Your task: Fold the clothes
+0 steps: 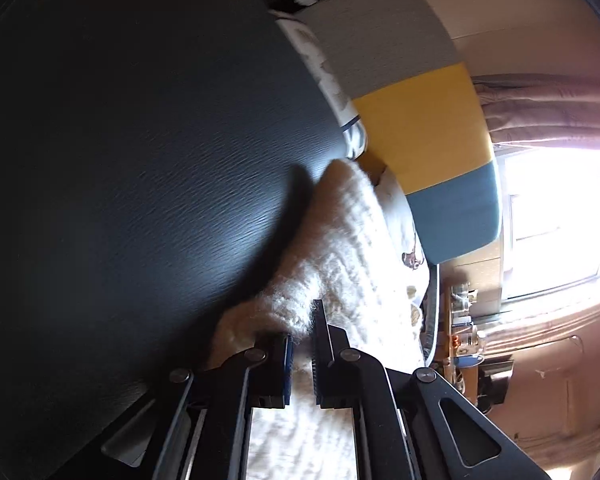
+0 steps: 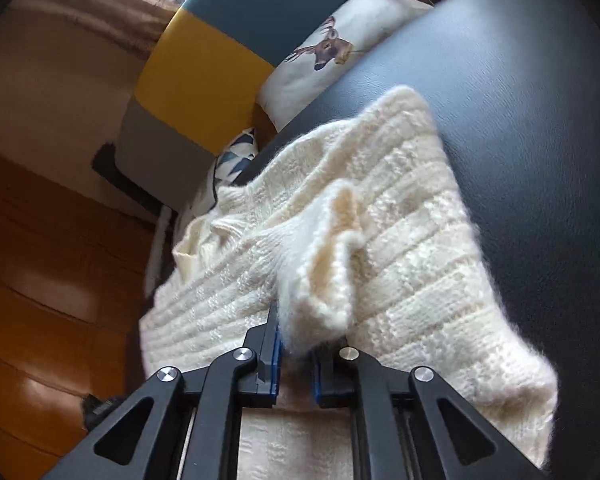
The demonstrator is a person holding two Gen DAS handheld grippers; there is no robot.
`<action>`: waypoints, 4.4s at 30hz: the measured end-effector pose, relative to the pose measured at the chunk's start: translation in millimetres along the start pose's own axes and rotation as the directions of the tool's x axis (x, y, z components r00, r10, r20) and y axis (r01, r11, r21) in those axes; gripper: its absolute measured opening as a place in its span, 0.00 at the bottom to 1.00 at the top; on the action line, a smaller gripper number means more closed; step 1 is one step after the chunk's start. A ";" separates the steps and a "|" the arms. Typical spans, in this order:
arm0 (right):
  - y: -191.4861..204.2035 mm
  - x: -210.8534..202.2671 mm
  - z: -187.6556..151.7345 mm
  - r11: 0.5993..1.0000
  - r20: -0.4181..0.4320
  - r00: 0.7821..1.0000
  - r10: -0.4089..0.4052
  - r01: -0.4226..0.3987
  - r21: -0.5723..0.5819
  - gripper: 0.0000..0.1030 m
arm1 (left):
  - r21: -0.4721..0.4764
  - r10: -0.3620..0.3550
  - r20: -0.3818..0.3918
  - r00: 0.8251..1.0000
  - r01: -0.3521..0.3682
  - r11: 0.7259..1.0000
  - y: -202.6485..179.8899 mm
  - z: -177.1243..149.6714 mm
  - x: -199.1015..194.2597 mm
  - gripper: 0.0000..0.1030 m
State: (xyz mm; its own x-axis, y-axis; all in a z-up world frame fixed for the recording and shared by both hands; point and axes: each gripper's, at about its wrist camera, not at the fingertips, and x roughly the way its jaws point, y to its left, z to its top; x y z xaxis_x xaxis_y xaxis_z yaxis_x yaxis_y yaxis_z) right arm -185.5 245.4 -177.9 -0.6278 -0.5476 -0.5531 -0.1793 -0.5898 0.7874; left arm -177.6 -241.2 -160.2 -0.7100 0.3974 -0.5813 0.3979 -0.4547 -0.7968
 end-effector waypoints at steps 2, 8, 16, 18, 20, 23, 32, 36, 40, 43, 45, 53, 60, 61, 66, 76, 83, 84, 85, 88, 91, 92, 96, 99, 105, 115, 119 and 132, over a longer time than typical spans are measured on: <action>-13.3 -10.5 4.6 0.995 0.040 0.998 0.057 -0.060 0.079 0.17 | -0.006 -0.020 -0.011 1.000 0.020 1.000 8.2 -3.4 -2.0 0.07; -1.4 -5.3 21.9 1.000 0.082 0.997 0.011 -0.012 0.022 0.18 | -0.029 -0.045 -0.037 0.998 0.044 0.999 33.6 -14.0 -13.5 0.08; 42.3 -25.2 27.1 0.972 0.139 0.986 -0.093 0.120 -0.200 0.10 | 0.108 0.032 0.001 0.999 -0.032 0.994 28.9 -22.4 -29.7 0.08; 19.3 -22.4 24.0 0.974 0.105 0.983 -0.150 0.165 -0.157 0.10 | 0.115 0.032 0.000 0.999 -0.032 0.993 31.9 -22.5 -29.8 0.08; 2.9 -24.8 19.7 0.978 0.099 0.983 -0.152 0.164 -0.130 0.07 | 0.121 0.040 -0.006 0.999 -0.039 0.992 30.7 -21.6 -29.6 0.08; 1.9 -25.8 18.5 0.972 0.099 0.980 -0.170 0.184 -0.150 0.07 | 0.123 0.037 -0.026 0.999 -0.034 0.992 29.8 -19.9 -30.0 0.08; 61.3 -47.3 9.4 0.870 0.247 0.938 -0.243 0.323 -0.371 0.22 | 0.178 0.004 -0.042 0.999 0.003 0.984 43.9 -3.0 -71.6 0.25; 99.7 -27.0 -6.0 0.820 0.175 0.965 -0.194 0.257 -0.511 0.23 | 0.236 0.003 -0.039 0.999 0.006 0.972 28.7 29.1 -67.1 0.41; 117.4 4.9 -20.9 0.779 0.086 0.974 -0.209 0.219 -0.587 0.23 | 0.286 0.018 -0.113 0.993 0.016 0.958 4.6 57.3 -26.9 0.44; 119.8 22.1 -24.2 0.788 0.033 0.978 -0.205 0.185 -0.587 0.23 | 0.253 0.000 -0.177 0.984 0.045 0.966 -2.7 76.2 1.6 0.49; 132.3 28.8 -28.8 0.800 -0.045 0.990 -0.132 0.079 -0.595 0.26 | 0.221 -0.013 -0.218 0.976 0.062 0.973 -3.6 82.7 16.8 0.50; 209.2 124.4 -35.8 0.833 -0.516 0.847 0.124 -0.372 -0.410 0.26 | 0.232 -0.089 -0.341 0.936 0.175 0.957 -10.6 91.3 43.4 0.54; 254.3 243.4 -29.9 0.906 -0.746 0.656 0.112 -0.375 -0.194 0.28 | 0.463 -0.036 -0.213 0.976 0.133 0.876 -37.9 63.2 -3.7 0.56; 260.8 259.0 -36.0 0.906 -0.773 0.631 0.067 -0.362 -0.217 0.28 | 0.506 -0.054 -0.207 0.977 0.154 0.849 -41.0 53.8 -13.3 0.56; 283.1 313.7 -63.0 0.858 -0.821 0.539 -0.188 -0.317 -0.404 0.28 | 0.631 -0.083 -0.262 0.962 0.235 0.739 -41.4 10.4 -38.4 0.56; 297.7 339.4 -89.6 0.796 -0.881 0.388 -0.272 -0.423 -0.432 0.30 | 0.779 0.064 -0.251 0.966 0.163 0.606 -21.1 -36.6 -33.3 0.54; 283.1 337.1 -78.5 0.789 -0.870 0.338 -0.359 -0.389 -0.476 0.30 | 0.783 -0.043 -0.237 0.971 0.217 0.583 -35.6 -41.2 -52.7 0.53; 280.9 336.3 -83.3 0.795 -0.886 0.306 -0.350 -0.403 -0.453 0.30 | 0.789 -0.056 -0.239 0.969 0.227 0.571 -39.2 -42.0 -51.4 0.53; 279.6 335.3 -90.9 0.798 -0.901 0.271 -0.338 -0.424 -0.427 0.31 | 0.792 -0.055 -0.246 0.968 0.234 0.565 -41.3 -43.2 -48.2 0.54; 277.2 333.1 -113.5 0.804 -0.938 0.174 -0.300 -0.484 -0.346 0.39 | 0.767 -0.004 -0.282 0.959 0.228 0.600 -36.3 -42.3 -25.3 0.54; 280.5 337.9 -123.1 0.787 -0.943 0.225 -0.245 -0.522 -0.329 0.41 | 0.763 0.019 -0.282 0.959 0.212 0.610 -35.3 -45.4 -18.4 0.54; 282.5 338.8 -122.8 0.780 -0.942 0.254 -0.217 -0.535 -0.324 0.41 | 0.765 0.024 -0.283 0.959 0.210 0.609 -36.2 -45.6 -18.8 0.54; 289.9 325.9 -108.0 0.741 -0.923 0.383 -0.046 -0.606 -0.289 0.38 | 0.772 0.064 -0.271 0.960 0.177 0.610 -39.5 -44.7 -16.2 0.54; 278.8 324.4 -98.2 0.759 -0.898 0.435 0.066 -0.606 -0.238 0.38 | 0.774 0.084 -0.271 0.959 0.165 0.612 -41.7 -45.3 -14.6 0.54; 274.5 339.4 -116.1 0.812 -0.860 0.497 0.113 -0.545 -0.208 0.37 | 0.709 0.069 -0.300 0.951 0.174 0.683 -39.6 -34.5 -10.8 0.54; 276.1 267.4 -67.3 0.807 -0.873 0.480 0.084 -0.547 -0.223 0.38 | 0.656 -0.088 -0.287 0.954 0.263 0.707 -62.6 -22.4 -44.8 0.55; 252.4 279.8 -78.1 0.854 -0.869 0.490 -0.071 -0.420 -0.307 0.40 | 0.698 -0.017 -0.268 0.963 0.206 0.686 -73.7 -31.7 -31.1 0.55; 217.6 191.4 -30.3 0.858 -0.692 0.721 0.029 -0.374 -0.353 0.28 | 0.702 0.088 -0.205 0.975 0.083 0.707 -72.4 -52.9 -22.7 0.55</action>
State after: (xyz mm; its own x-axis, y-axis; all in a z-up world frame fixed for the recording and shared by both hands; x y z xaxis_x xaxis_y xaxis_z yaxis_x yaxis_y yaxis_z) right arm -321.7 -5.7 -120.7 0.0665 -0.8229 -0.5643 0.3483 -0.5108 0.7860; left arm -159.6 -175.2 -98.1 -0.5381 0.5104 -0.6707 -0.1856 -0.8480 -0.4964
